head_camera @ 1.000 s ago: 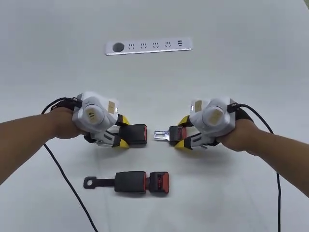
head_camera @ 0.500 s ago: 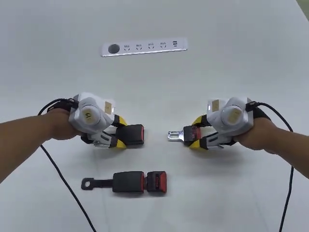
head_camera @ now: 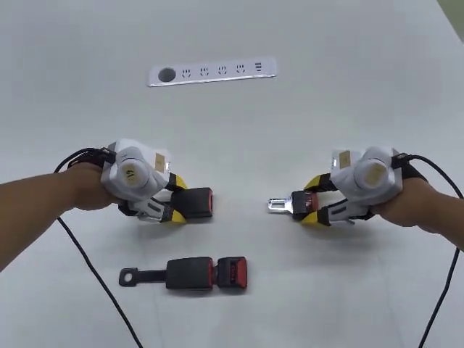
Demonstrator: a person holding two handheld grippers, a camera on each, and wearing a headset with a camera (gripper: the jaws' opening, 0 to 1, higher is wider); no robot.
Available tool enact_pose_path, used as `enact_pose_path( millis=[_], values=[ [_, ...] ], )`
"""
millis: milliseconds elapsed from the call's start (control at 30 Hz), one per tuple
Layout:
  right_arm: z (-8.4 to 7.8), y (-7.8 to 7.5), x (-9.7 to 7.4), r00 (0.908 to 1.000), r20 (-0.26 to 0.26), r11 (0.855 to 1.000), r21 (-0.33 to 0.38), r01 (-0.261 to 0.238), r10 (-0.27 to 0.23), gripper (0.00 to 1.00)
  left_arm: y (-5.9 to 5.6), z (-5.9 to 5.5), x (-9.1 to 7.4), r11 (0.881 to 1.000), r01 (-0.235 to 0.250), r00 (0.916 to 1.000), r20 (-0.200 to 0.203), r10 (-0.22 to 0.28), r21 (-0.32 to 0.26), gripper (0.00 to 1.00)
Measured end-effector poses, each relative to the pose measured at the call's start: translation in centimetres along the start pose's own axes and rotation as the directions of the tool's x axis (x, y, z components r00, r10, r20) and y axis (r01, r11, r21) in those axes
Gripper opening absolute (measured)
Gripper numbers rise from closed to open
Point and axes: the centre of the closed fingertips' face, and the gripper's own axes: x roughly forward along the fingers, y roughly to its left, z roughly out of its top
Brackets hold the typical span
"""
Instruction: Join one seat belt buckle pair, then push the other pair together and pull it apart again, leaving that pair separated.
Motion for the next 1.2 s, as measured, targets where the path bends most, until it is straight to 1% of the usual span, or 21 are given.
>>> enact_pose_path(
  millis=[200, 300, 333, 400, 533, 600, 633, 667, 700, 800, 833, 867, 900, 933, 967, 1000, 1033, 1067, 1100, 1133, 1200],
  values=[
    [0.3, -0.2, 0.1, 1.0, -0.009, 1.0, 0.008, 0.0, 0.0, 0.37, 0.0, 0.1, 0.1, 1.0, -0.014, 0.9999, -0.009, 0.014, -0.021, 0.34],
    [-0.1, -0.5, 0.0, 0.9978, -0.035, 0.998, -0.005, 0.056, -0.056, 0.49, -0.5, 0.3, 0.1, 0.996, -0.017, 0.9998, -0.011, 0.016, -0.083, 0.41],
    [0.1, -0.7, -0.1, 0.9975, -0.015, 0.998, 0.004, 0.069, -0.069, 0.57, -0.7, 0.7, 0.0, 0.994, -0.018, 0.9997, 0.011, 0.02, -0.105, 0.46],
    [0.9, -1.0, -0.7, 0.9921, 0.05, 0.993, 0.043, 0.113, -0.115, 0.61, -0.8, 2.1, -0.5, 0.989, -0.033, 0.9953, 0.085, 0.046, -0.147, 0.56],
    [2.0, -1.8, -1.8, 0.9657, 0.142, 0.968, 0.16, 0.195, -0.218, 0.71, 0.2, 3.5, -2.4, 0.965, -0.116, 0.975, 0.158, 0.156, -0.237, 0.7],
    [2.3, -2.4, -2.5, 0.944, 0.157, 0.937, 0.245, 0.248, -0.29, 0.73, 0.2, 3.8, -3.0, 0.954, -0.126, 0.967, 0.181, 0.179, -0.272, 0.78],
    [2.6, -2.5, -2.7, 0.9342, 0.174, 0.926, 0.276, 0.257, -0.311, 0.74, 0.2, 3.7, -3.5, 0.939, -0.145, 0.9608, 0.182, 0.209, -0.311, 0.81],
    [2.8, -2.6, -2.8, 0.9284, 0.188, 0.922, 0.288, 0.26, -0.321, 0.75, 0.2, 3.8, -3.8, 0.934, -0.154, 0.9558, 0.192, 0.223, -0.322, 0.83],
    [3.4, -2.9, -3.5, 0.9001, 0.22, 0.897, 0.331, 0.294, -0.376, 0.77, 0.3, 3.9, -4.4, 0.923, -0.18, 0.944, 0.204, 0.259, -0.34, 0.86],
    [3.8, -2.9, -4.2, 0.8683, 0.22, 0.863, 0.366, 0.349, -0.444, 0.81, 0.5, 4.1, -5.9, 0.869, -0.217, 0.9079, 0.235, 0.347, -0.444, 0.97],
    [4.1, -2.6, -4.5, 0.8562, 0.227, 0.851, 0.384, 0.359, -0.464, 0.81, 0.4, 3.7, -6.4, 0.84, -0.229, 0.9012, 0.219, 0.374, -0.492, 0.99],
    [4.4, -2.5, -4.8, 0.8446, 0.238, 0.844, 0.39, 0.37, -0.48, 0.82, 0.2, 3.5, -6.8, 0.824, -0.23, 0.8956, 0.218, 0.388, -0.518, 1.0],
    [4.9, -2.6, -5.4, 0.8196, 0.256, 0.833, 0.38, 0.402, -0.513, 0.84, -0.1, 3.3, -7.3, 0.809, -0.232, 0.8877, 0.223, 0.403, -0.539, 1.0],
    [5.1, -2.5, -5.7, 0.8077, 0.255, 0.823, 0.382, 0.421, -0.531, 0.85, -0.2, 3.1, -7.7, 0.801, -0.248, 0.8793, 0.221, 0.422, -0.544, 1.0],
    [5.1, -2.2, -5.8, 0.8069, 0.249, 0.819, 0.388, 0.423, -0.536, 0.86, -0.3, 3.0, -8.2, 0.786, -0.26, 0.8657, 0.225, 0.447, -0.56, 1.0],
    [5.4, -1.8, -5.9, 0.8063, 0.256, 0.816, 0.408, 0.41, -0.533, 0.87, -0.6, 2.9, -9.0, 0.763, -0.263, 0.8477, 0.236, 0.475, -0.59, 1.0],
    [5.6, -1.6, -6.0, 0.7996, 0.263, 0.809, 0.424, 0.407, -0.54, 0.87, -0.6, 2.6, -9.3, 0.747, -0.268, 0.8374, 0.237, 0.493, -0.608, 1.0],
    [5.8, -1.4, -6.2, 0.7913, 0.266, 0.802, 0.432, 0.412, -0.55, 0.87, -0.6, 1.9, -9.9, 0.719, -0.28, 0.8231, 0.226, 0.521, -0.636, 1.0],
    [5.9, -1.2, -6.3, 0.7884, 0.267, 0.799, 0.435, 0.415, -0.554, 0.87, -0.7, 1.7, -10.4, 0.703, -0.288, 0.8121, 0.223, 0.539, -0.65, 1.0],
    [6.2, -0.9, -6.6, 0.7814, 0.272, 0.794, 0.444, 0.416, -0.562, 0.87, -0.8, 1.7, -11.3, 0.681, -0.303, 0.7832, 0.233, 0.576, -0.667, 1.0],
    [6.6, -0.5, -6.8, 0.7736, 0.276, 0.787, 0.453, 0.418, -0.57, 0.88, -1.0, 1.8, -12.4, 0.646, -0.302, 0.7479, 0.246, 0.616, -0.701, 1.0]
  ],
)
